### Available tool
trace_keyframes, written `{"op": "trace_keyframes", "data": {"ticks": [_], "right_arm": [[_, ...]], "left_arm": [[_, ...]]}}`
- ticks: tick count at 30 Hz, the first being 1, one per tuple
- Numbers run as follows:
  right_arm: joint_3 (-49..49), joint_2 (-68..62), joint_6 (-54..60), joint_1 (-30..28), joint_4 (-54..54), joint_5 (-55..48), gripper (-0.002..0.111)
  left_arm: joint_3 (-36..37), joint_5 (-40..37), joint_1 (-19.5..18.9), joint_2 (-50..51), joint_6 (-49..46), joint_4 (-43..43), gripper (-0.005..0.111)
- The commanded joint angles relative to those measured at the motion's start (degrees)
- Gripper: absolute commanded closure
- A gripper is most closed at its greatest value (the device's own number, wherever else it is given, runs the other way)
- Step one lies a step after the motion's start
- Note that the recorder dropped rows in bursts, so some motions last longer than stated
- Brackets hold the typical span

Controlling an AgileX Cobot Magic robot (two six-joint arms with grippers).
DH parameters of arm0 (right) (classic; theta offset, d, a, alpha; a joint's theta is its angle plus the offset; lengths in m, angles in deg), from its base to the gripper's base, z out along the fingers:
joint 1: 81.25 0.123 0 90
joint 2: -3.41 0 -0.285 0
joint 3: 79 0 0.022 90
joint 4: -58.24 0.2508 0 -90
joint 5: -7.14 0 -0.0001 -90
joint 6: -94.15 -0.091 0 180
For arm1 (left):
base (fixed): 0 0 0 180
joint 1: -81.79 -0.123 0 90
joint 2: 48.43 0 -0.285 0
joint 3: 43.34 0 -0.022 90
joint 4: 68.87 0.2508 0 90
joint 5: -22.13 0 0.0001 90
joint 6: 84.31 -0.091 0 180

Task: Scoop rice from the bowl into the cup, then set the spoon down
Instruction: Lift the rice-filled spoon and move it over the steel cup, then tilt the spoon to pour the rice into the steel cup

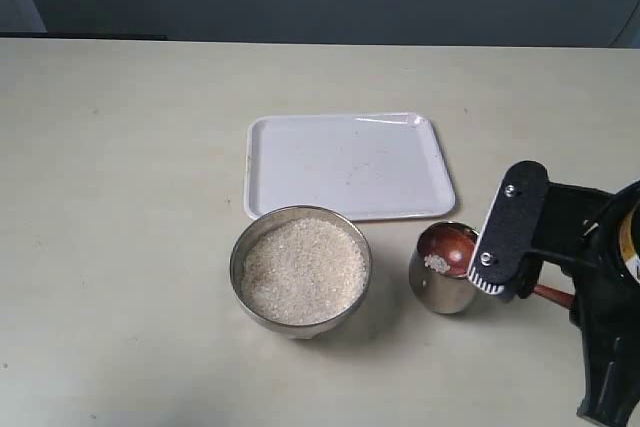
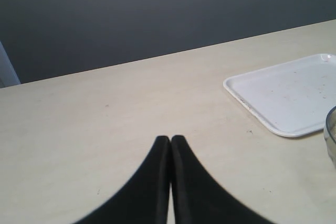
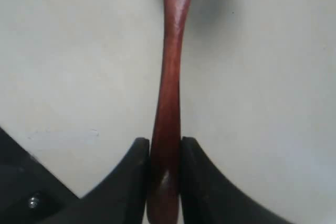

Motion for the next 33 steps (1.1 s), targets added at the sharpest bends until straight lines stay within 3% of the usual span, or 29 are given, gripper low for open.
{"op": "trace_keyframes", "data": {"ticks": [1,12,33], "right_arm": [[-1.63,1.73,-1.27,-0.36,-3.31,-0.2,0.109],[-2.23,1.74,0.8,-6.04,-3.39,4.06,0.109],[-5.21,-1.42,-0.53,-5.93,-13.47,6.29,0.109]], "left_arm": [[-0.14,0.39,0.26,-0.25,0.31,0.04,0.106],[-0.14,0.39,0.26,-0.25,0.31,0.04,0.106],[-0.14,0.39,0.26,-0.25,0.31,-0.07,0.106]]}}
